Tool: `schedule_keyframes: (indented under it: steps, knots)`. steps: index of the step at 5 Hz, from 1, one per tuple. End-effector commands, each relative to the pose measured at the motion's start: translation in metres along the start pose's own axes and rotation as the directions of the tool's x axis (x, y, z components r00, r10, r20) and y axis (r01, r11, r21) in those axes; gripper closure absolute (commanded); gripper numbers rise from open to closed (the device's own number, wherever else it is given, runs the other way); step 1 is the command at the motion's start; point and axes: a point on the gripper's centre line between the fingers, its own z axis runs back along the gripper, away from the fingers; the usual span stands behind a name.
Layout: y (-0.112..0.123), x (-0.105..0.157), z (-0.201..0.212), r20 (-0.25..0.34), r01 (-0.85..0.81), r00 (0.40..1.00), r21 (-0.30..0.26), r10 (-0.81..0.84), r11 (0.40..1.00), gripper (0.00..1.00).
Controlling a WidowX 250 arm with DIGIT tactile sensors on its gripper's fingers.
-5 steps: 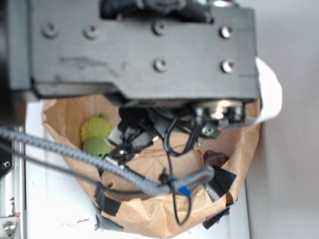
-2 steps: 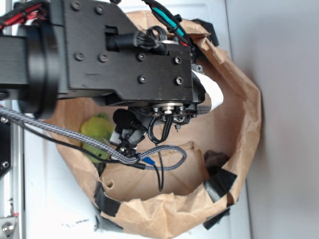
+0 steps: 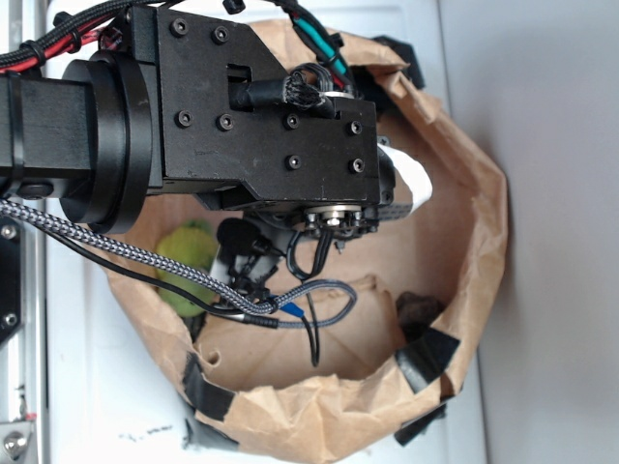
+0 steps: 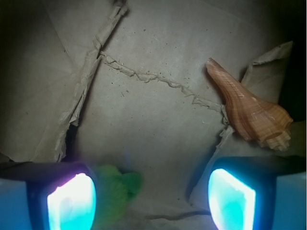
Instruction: Grab the green animal.
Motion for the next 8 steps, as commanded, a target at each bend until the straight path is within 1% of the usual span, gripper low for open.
schedule_keyframes:
  steps: [1,2,3,4,5,6,7,8]
  knots:
    - [-0.004,0.005,0.009,0.035,0.008,0.999,0.018,-0.009,1.000,0.00]
    - [-0.031,-0.011,-0.005,0.056,0.066,0.996,0.069,-0.070,0.995,0.00]
    - [-0.039,-0.008,-0.019,0.053,0.063,0.996,0.070,-0.067,0.996,0.00]
    - [-0.052,-0.012,-0.029,0.038,0.102,0.994,0.087,-0.105,0.991,0.00]
    - [-0.050,-0.012,-0.031,0.030,0.065,0.997,0.084,-0.067,0.994,0.00]
    - [-0.042,-0.009,-0.046,-0.022,0.016,1.000,0.101,-0.014,0.995,0.00]
    - [-0.042,-0.013,-0.039,-0.022,0.059,0.998,0.068,-0.057,0.996,0.00]
    - [-0.042,-0.014,-0.014,0.011,0.054,0.998,-0.014,-0.054,0.998,0.00]
